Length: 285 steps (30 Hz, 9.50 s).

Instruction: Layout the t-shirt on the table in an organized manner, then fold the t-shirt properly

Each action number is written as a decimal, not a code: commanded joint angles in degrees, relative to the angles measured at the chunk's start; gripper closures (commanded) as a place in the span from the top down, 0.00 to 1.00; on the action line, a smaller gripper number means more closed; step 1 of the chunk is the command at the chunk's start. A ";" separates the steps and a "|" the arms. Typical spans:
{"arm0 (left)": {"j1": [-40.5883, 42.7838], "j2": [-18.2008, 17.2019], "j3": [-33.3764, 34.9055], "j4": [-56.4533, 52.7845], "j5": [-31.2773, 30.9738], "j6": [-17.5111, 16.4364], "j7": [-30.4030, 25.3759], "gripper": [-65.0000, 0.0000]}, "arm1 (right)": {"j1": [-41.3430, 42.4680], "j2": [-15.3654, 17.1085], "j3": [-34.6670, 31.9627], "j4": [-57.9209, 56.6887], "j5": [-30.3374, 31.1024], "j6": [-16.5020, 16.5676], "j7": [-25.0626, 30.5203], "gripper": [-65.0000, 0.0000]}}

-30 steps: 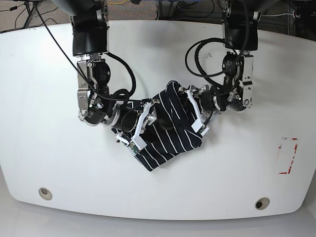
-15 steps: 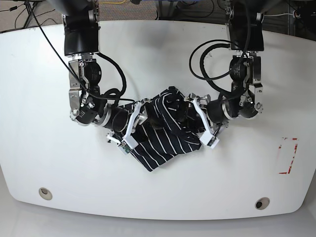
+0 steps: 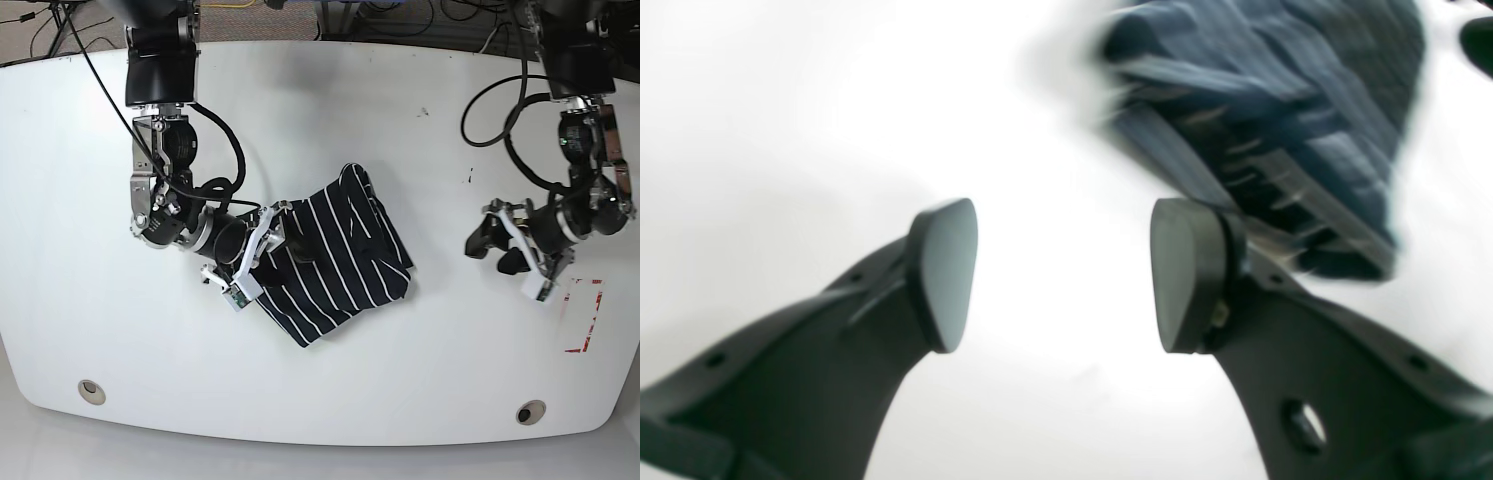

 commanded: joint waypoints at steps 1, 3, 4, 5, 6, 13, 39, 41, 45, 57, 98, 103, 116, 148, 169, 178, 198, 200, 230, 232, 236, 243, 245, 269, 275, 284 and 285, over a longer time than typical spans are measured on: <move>-3.64 -1.10 -1.16 1.42 -1.83 -0.28 -1.62 0.59 | 1.49 0.17 0.14 1.17 1.20 0.30 1.70 0.59; -5.75 -1.10 -0.37 1.42 -1.83 -0.28 -1.62 0.59 | 1.66 0.17 0.14 1.08 1.03 0.30 2.14 0.59; -6.54 -1.01 0.43 1.42 -1.83 -0.28 -1.62 0.59 | 1.93 0.17 0.14 0.99 1.03 0.30 2.58 0.59; -7.42 -0.40 1.83 1.42 -1.83 -0.28 -1.62 0.59 | 2.36 0.17 0.14 0.81 0.94 0.30 3.29 0.59; -8.21 0.75 3.33 1.24 -1.83 -0.28 -1.62 0.59 | 2.63 0.17 0.14 0.64 0.67 0.30 3.99 0.59; -10.94 12.53 13.88 1.16 5.03 -0.28 -1.62 0.50 | 7.20 -0.36 -0.03 -4.46 -7.94 0.30 9.27 0.48; -1.97 23.78 23.37 -11.77 22.17 -0.37 -9.80 0.19 | 17.31 -2.64 0.14 -40.15 -27.72 0.30 36.52 0.14; -2.15 22.64 23.28 -13.53 22.17 -0.37 -9.88 0.20 | 16.52 -0.97 0.14 -40.50 -27.46 0.30 37.66 0.14; -3.82 21.14 23.28 -14.58 22.08 -0.37 -10.41 0.22 | 13.62 0.26 0.23 -40.33 -27.46 0.30 38.72 0.13; -10.76 20.53 23.63 -16.95 22.17 -0.37 -10.50 0.22 | -5.46 2.28 10.34 -23.19 -27.46 0.30 35.20 0.13; -1.09 27.74 29.09 -9.04 22.52 -0.10 -11.55 0.22 | -3.70 -0.09 15.35 -11.67 -28.07 0.30 24.74 0.14; -1.27 27.38 30.23 -16.52 22.52 -0.10 -17.62 0.22 | -5.99 0.87 15.26 -13.43 -28.07 0.30 26.06 0.13; -8.74 20.97 29.00 -29.97 22.08 -0.10 -23.69 0.22 | -14.16 -6.07 15.09 -4.02 -28.07 0.30 24.39 0.13; -9.18 15.43 18.01 -4.21 22.08 -0.10 -11.99 0.22 | -13.99 -5.11 11.92 13.12 -28.16 0.30 11.81 0.14; -10.50 30.37 33.66 -20.91 40.01 7.63 -35.03 0.32 | -13.37 -5.02 16.05 14.88 -28.16 0.30 11.81 0.13; -10.50 30.46 29.00 -38.93 40.10 7.72 -41.88 0.32 | -13.46 -4.23 18.52 14.88 -27.90 0.30 11.81 0.13; -1.79 10.15 16.07 -32.52 39.93 -0.63 -33.71 0.32 | -13.46 -3.96 20.36 14.97 -27.55 0.30 11.81 0.13; -0.04 7.87 13.17 -29.61 39.93 -3.01 -31.77 0.32 | -13.46 -4.05 20.45 14.97 -27.55 0.30 11.81 0.13; 9.63 -10.07 -5.38 -21.26 40.01 -7.36 -26.59 0.32 | -15.57 -4.23 20.45 16.64 -27.55 0.30 11.81 0.13; 9.63 -10.68 -5.99 -20.82 40.01 -7.36 -26.59 0.32 | -16.62 -4.23 20.27 17.61 -27.55 0.30 11.90 0.13; 8.49 -11.21 -7.13 -18.98 39.93 -7.36 -26.50 0.32 | -17.50 -4.23 20.19 18.92 -27.55 0.30 11.90 0.13; 9.46 -10.77 -7.66 -7.55 39.93 -7.36 -26.41 0.32 | -18.56 -4.23 20.27 20.42 -27.99 0.30 11.99 0.13; 10.95 -9.63 -7.66 -3.15 39.93 -7.36 -26.68 0.32 | -18.82 -3.87 20.36 20.33 -27.99 0.30 12.78 0.13; 36.71 13.41 -7.22 11.09 40.37 4.82 -67.64 0.32 | -34.12 -6.86 25.02 11.45 -41.26 -0.19 49.44 0.13; 46.29 16.04 -7.22 14.61 40.28 4.82 -67.55 0.32 | -42.12 -7.04 25.02 12.07 -41.08 -1.59 51.90 0.13; 62.38 20.00 -7.22 19.53 40.28 4.64 -67.47 0.32 | -55.22 -6.86 24.93 15.23 -33.00 -1.59 51.90 0.13; 64.32 20.09 -7.22 19.53 40.19 4.64 -67.47 0.32 | -57.06 -6.86 24.93 15.76 -31.94 -1.51 51.90 0.13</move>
